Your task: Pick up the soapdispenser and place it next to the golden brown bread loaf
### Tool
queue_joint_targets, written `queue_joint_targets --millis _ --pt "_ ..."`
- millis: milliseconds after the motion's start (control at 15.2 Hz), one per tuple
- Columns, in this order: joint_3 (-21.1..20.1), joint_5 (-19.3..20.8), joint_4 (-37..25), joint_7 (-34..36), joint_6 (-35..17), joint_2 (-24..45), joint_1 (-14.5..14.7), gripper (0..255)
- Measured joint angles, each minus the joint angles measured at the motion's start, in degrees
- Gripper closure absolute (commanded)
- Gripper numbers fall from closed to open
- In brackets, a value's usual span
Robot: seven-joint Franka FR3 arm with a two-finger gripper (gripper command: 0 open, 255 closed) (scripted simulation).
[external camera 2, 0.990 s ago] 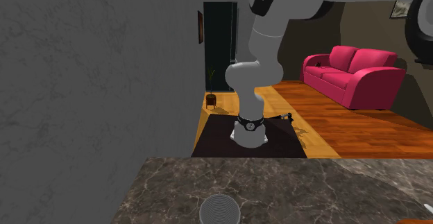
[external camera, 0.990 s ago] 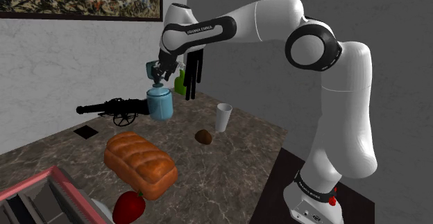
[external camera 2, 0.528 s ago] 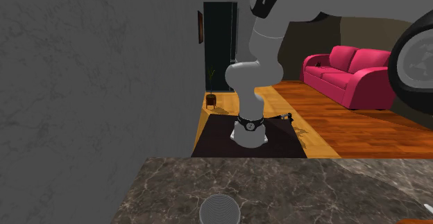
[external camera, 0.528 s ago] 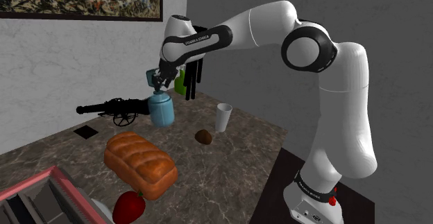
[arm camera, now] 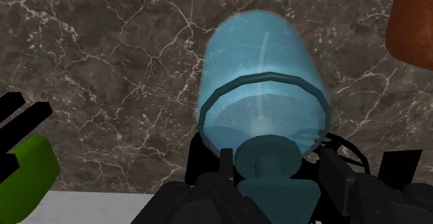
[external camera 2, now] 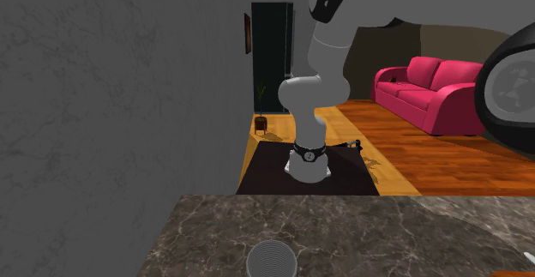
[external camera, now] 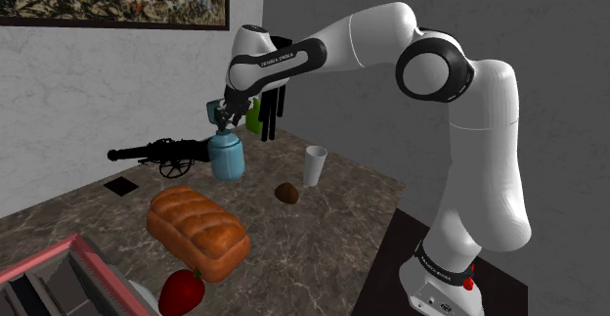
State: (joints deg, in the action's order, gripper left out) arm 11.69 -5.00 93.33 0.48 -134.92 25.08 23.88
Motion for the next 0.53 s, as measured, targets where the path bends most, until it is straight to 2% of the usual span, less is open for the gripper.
queue_joint_targets --millis 528 --pt "0.2 0.4 0.2 0.4 1.3 -1.6 0.3 0"
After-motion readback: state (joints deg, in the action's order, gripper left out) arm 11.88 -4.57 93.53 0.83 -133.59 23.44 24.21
